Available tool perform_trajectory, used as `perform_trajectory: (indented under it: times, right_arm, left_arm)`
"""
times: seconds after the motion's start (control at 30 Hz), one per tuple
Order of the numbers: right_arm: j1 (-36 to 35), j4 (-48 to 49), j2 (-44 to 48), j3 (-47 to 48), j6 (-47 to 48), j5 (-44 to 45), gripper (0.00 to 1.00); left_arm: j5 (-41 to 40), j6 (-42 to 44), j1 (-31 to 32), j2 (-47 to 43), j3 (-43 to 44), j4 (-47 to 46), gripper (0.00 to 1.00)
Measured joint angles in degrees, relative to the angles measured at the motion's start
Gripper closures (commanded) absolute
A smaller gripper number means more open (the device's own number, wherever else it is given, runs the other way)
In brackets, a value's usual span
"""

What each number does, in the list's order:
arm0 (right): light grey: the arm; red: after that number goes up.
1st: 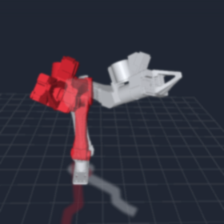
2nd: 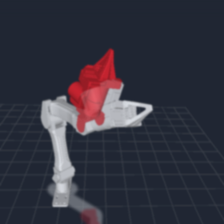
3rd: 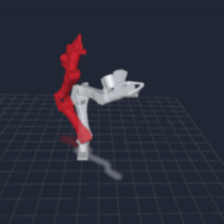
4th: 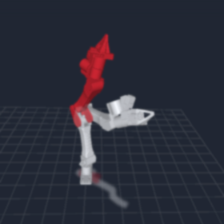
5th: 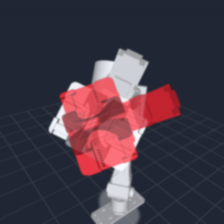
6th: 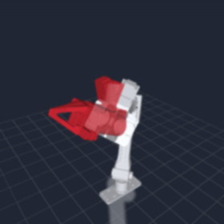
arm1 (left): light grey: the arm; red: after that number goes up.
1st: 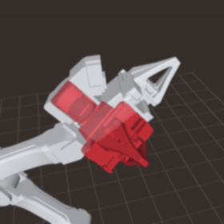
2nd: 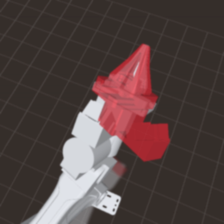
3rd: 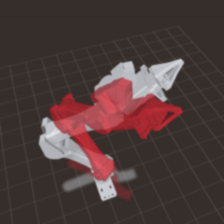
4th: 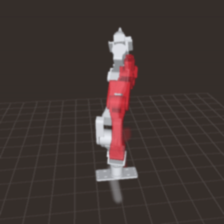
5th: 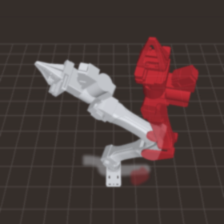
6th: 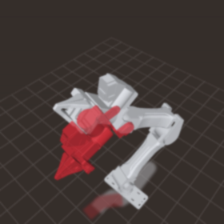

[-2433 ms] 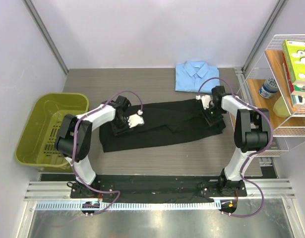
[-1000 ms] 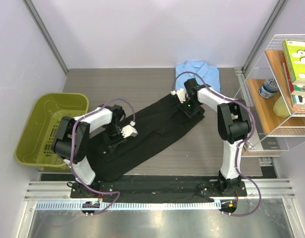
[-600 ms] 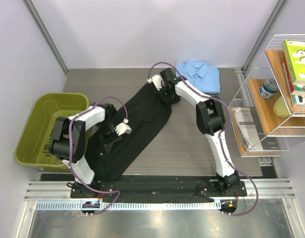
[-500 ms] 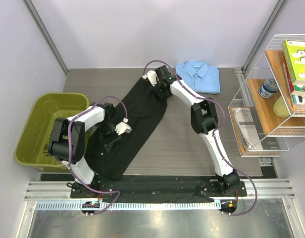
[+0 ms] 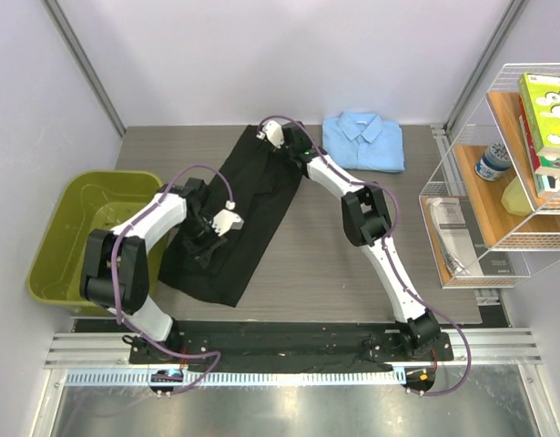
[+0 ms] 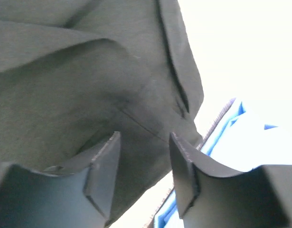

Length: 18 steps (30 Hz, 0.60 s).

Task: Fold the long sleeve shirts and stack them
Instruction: Fold the shirt

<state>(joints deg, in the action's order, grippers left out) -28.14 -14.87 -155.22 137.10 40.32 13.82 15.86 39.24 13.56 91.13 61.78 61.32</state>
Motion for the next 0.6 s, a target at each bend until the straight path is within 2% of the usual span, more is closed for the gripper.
perform_trajectory:
  times: [0.13, 0.23, 0.43, 0.6]
  right_arm:
    - [0.6, 3.8, 1.1, -2.4, -0.8, -0.5, 0.30]
    - [1.1, 3.9, 3.9, -5.4, -3.0, -1.6, 0.25]
    - [2.6, 3.5, 13.5, -12.1, -8.1, -5.1, 0.19]
    - [5.3, 0.9, 23.8, -15.3, -12.9, -11.7, 0.19]
  left_arm:
    - [-1.4, -1.7, 2.2, 4.2, -1.0, -2.8, 0.62]
    - [-3.1, -3.5, 6.4, 7.7, -1.9, -4.7, 0.64]
    - [-5.8, -9.4, 18.2, 10.7, 0.6, -3.3, 0.65]
    - [-2.3, -16.9, 27.6, 16.5, 8.1, -1.8, 0.64]
